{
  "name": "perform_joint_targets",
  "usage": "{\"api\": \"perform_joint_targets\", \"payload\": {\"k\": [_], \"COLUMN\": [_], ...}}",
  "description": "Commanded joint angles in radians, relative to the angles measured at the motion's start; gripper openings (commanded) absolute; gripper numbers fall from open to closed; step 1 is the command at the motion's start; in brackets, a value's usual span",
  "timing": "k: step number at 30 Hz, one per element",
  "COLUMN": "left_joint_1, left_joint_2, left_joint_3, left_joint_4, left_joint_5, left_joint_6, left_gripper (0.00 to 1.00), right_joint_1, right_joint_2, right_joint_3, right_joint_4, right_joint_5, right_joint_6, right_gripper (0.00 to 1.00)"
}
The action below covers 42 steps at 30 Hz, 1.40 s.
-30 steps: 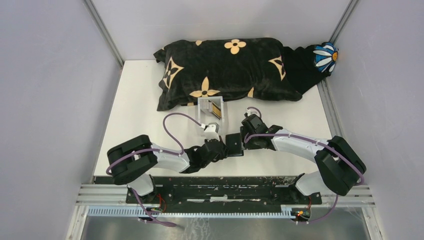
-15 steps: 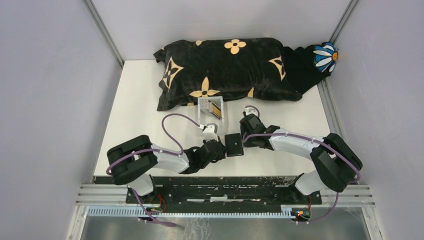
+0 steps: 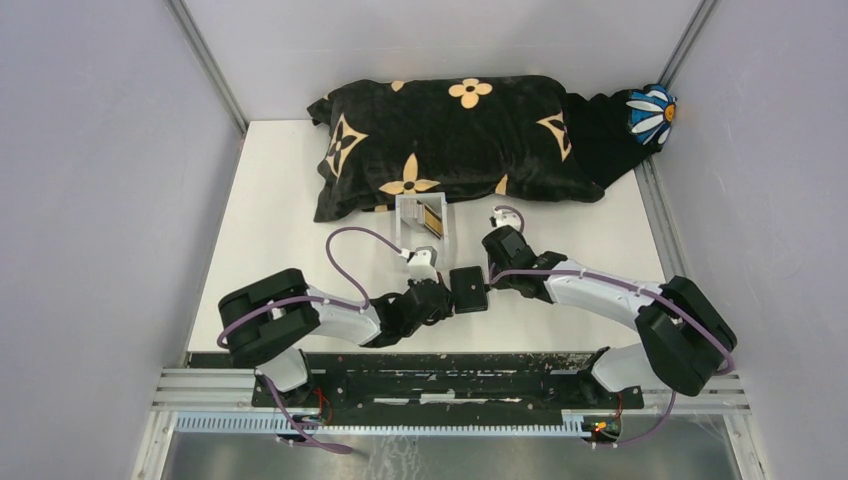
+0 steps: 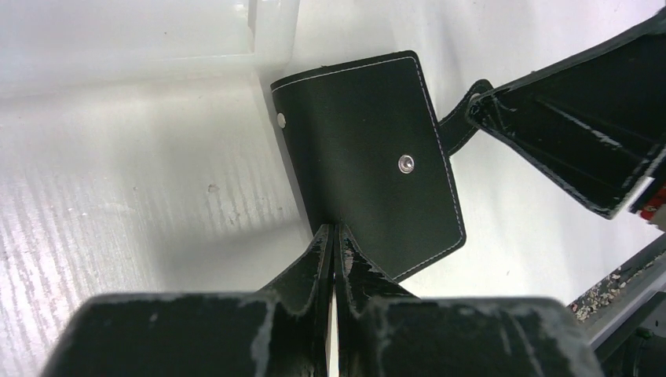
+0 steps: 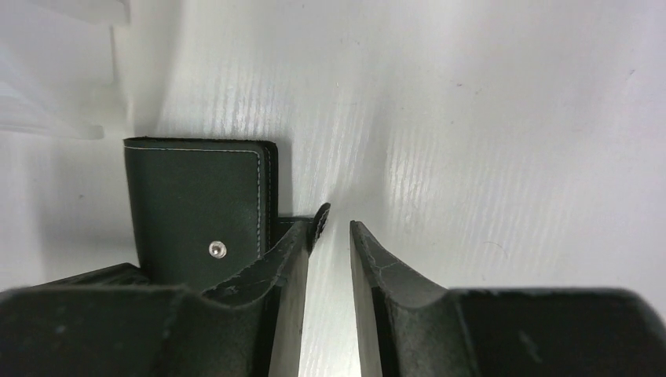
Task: Put the credit cards into the card holder
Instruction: Close the card holder at the center of the board.
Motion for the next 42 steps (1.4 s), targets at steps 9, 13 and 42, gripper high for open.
{"api": "perform_joint_targets", "payload": {"k": [9,13,42], "left_joint_1": [-0.004,-0.004,-0.003], "left_joint_2": [0.048,0.054,0.068], "left_joint_3": [0.047,0.052,0.056], "left_joint_4": [-0.011,-0.018,-0.021], "left_joint_5": [-0.001,0.000,0.002], "left_joint_6": [0.014,0.015,0.009], "left_gripper": [0.07,0.07,0.07], "right_joint_1": [0.012,0.013,0.013], "right_joint_2": [-0.047,-0.035,-0.037], "right_joint_3": [0.061,0.075,0.087], "right_joint_4": [-0.041,-0.040,-0.058], "right_joint_5": [0.037,0.027,-0.004], "right_joint_6": [-0.008,0.001,0.010], "right_gripper": [0.34,0.34,0.19]}}
